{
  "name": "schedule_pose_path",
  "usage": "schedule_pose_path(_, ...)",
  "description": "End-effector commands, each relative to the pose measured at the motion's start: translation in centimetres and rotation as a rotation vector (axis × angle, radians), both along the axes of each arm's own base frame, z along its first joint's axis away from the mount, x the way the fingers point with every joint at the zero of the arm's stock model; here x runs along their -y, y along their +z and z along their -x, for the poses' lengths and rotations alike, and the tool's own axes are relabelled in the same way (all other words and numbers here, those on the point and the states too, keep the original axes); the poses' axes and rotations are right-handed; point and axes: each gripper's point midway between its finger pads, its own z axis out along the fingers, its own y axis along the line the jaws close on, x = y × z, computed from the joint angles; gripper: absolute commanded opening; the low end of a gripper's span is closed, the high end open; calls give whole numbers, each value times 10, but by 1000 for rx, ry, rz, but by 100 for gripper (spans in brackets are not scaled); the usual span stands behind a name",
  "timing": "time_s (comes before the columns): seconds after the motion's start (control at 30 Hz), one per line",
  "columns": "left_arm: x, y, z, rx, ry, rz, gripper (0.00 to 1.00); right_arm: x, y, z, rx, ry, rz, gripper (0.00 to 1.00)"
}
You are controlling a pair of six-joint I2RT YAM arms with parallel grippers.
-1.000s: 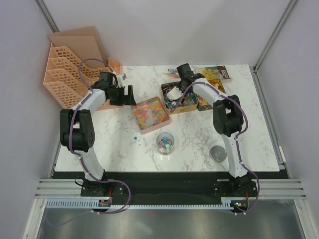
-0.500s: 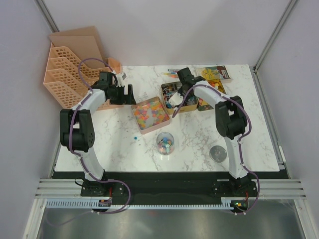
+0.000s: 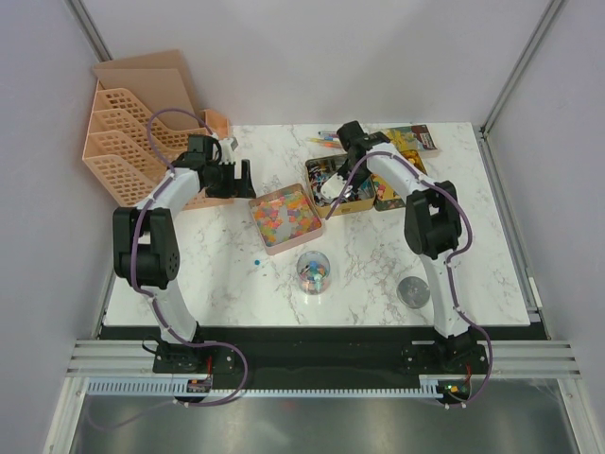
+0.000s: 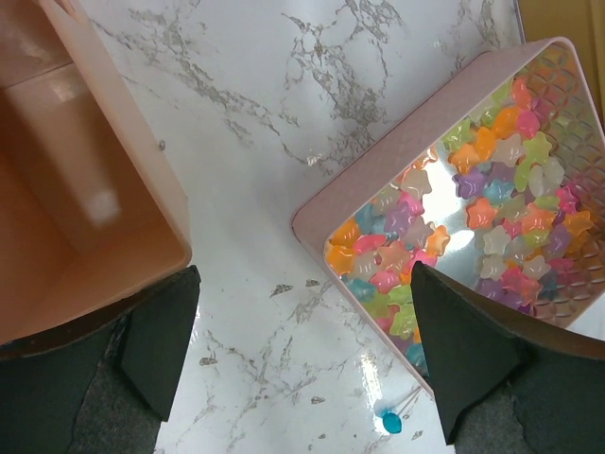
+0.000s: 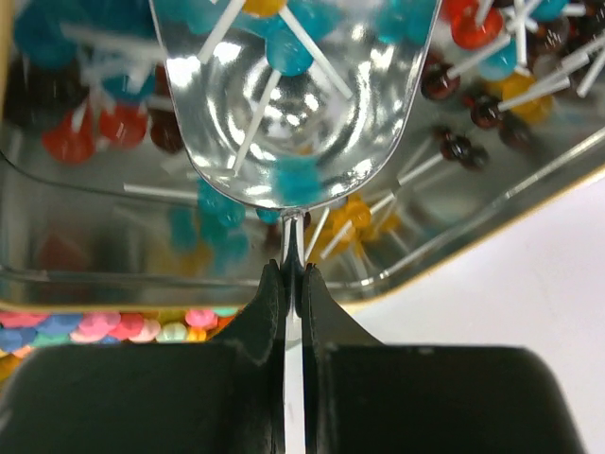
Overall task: Pack the candies
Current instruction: Scoop the fake candies from the storage box.
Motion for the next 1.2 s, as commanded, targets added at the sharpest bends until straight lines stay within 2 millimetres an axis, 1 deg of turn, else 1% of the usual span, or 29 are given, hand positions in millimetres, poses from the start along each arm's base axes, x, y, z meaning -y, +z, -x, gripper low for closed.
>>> schedule_pose_path(0.0, -9, 15, -17, 68, -5, -45, 100, -20, -11, 8, -58, 354, 85, 0)
schedule_pose_path(0.2, -12, 13, -21, 68, -5, -68, 100, -25, -19, 18, -93, 357, 80, 0)
schedule_pose_path(0.27, -13, 12, -21, 65, -6, -74, 100, -32, -22, 20, -109, 366, 46, 0)
schedule_pose_path(0.33, -13, 11, -20, 63, -5, -80, 100, -39, -14, 18, -103, 354, 20, 0)
schedule_pose_path(0.37, -13, 11, -20, 64, -6, -83, 100, -44, -20, 24, -140, 353, -10, 0)
schedule_pose_path(0.4, -13, 11, -20, 62, -6, -83, 100, -50, -6, 18, -115, 347, -31, 0)
schedule_pose_path(0.43, -13, 10, -20, 62, -9, -85, 100, -51, -12, 19, -139, 324, -41, 0)
schedule_pose_path(0.47, -14, 9, -19, 58, -10, -86, 100, -54, -10, 22, -154, 316, -60, 0)
schedule_pose_path(0.5, -14, 8, -19, 56, -8, -88, 100, -59, -3, 20, -148, 312, -90, 0)
schedule_pose_path(0.63, -15, 7, -18, 48, -13, -94, 100, -54, -7, 36, -221, 295, -105, 0)
schedule_pose_path(0.7, -15, 6, -17, 40, -14, -98, 100, -49, -13, 51, -281, 285, -111, 0)
schedule_pose_path(0.73, -16, 4, -16, 38, -20, -102, 100, -51, -10, 56, -294, 285, -134, 0)
schedule_pose_path(0.77, -16, 3, -16, 33, -18, -105, 100, -49, -11, 60, -307, 285, -133, 0)
schedule_pose_path(0.8, -16, 2, -15, 27, -19, -106, 100, -47, -18, 67, -334, 284, -131, 0)
schedule_pose_path(0.87, -16, 2, -15, 28, -25, -111, 100, -48, -17, 69, -340, 276, -151, 0)
schedule_pose_path(0.93, -17, 2, -15, 31, -34, -123, 100, -50, -12, 65, -333, 259, -185, 0)
schedule_pose_path(0.97, -17, 2, -15, 32, -37, -137, 100, -54, -9, 64, -333, 253, -213, 0)
schedule_pose_path(1.0, -17, 1, -16, 34, -43, -141, 100, -54, -2, 59, -317, 242, -229, 0)
schedule_pose_path(1.03, -18, 1, -15, 33, -49, -151, 100, -54, 1, 58, -315, 242, -239, 0)
schedule_pose_path(1.1, -20, -4, -16, 28, -61, -163, 100, -49, 7, 56, -311, 226, -265, 0)
schedule_pose_path(1.17, -21, -8, -17, 20, -68, -173, 100, -42, 8, 56, -317, 213, -270, 0)
